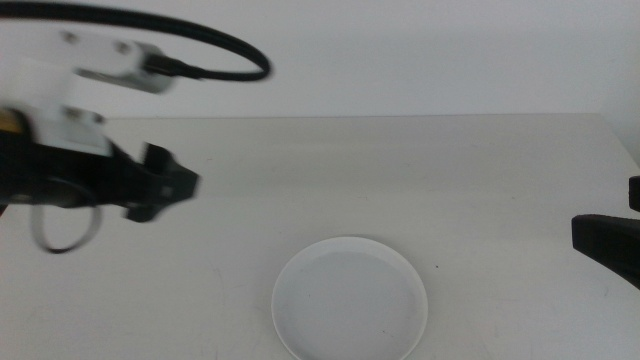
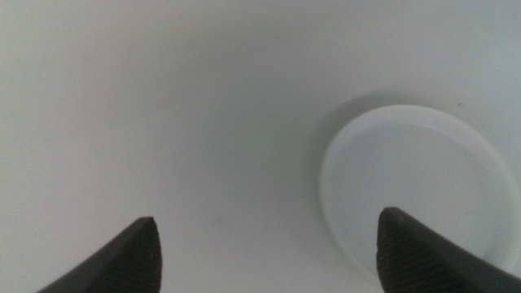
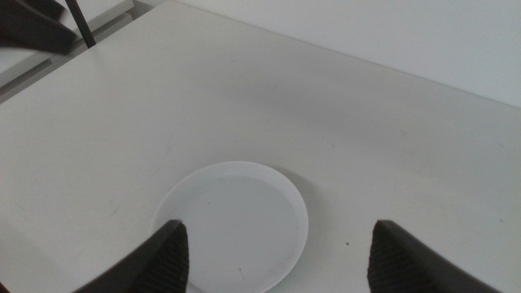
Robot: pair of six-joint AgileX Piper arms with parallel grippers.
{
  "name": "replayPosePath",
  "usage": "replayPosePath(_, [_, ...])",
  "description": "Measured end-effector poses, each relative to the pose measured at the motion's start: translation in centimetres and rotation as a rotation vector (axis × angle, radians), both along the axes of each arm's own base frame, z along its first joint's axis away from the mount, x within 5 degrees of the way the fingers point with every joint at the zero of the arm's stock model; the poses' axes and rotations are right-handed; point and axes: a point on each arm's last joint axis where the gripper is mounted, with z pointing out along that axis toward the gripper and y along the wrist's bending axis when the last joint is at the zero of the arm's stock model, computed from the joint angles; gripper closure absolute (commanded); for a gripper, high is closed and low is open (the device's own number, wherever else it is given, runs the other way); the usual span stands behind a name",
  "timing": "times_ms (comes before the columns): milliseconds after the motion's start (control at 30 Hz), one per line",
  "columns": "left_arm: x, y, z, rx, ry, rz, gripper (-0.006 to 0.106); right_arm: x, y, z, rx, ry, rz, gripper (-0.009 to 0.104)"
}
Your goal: Stack the three bowls on top of each other.
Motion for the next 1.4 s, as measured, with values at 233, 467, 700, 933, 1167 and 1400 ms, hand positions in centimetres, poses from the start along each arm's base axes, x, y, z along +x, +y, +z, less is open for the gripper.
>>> replayPosePath(233, [-2.1, 1.4, 2.3, 0.047, -0.091, 0.011, 0.011, 0.0, 0.0, 0.0, 0.000, 0.000, 0.000, 0.039])
replayPosePath(467, [-2.2, 1.5, 2.9, 0.030, -0.133, 0.027, 0.011, 0.0, 0.0, 0.0, 0.000, 0.000, 0.000, 0.039])
replayPosePath(700, [-2.1, 1.6, 3.1, 0.013, -0.152, 0.051, 0.011, 0.0, 0.0, 0.0, 0.002, -0.004, -0.001, 0.039])
replayPosePath(933, [-1.7, 2.2, 3.2, 0.045, -0.179, 0.121, 0.011, 1.2, 0.1, -0.2, 0.009, 0.036, -0.064, 0.039])
replayPosePath(1167, [-1.6, 3.0, 3.5, 0.090, -0.182, 0.202, 0.011, 4.7, 0.6, 0.8, -0.043, 0.068, -0.190, 0.039])
replayPosePath(1400, [-0.2, 4.9, 5.3, 0.111, -0.170, 0.311, 0.012, 8.5, -0.1, 1.9, -0.090, 0.072, -0.332, 0.039])
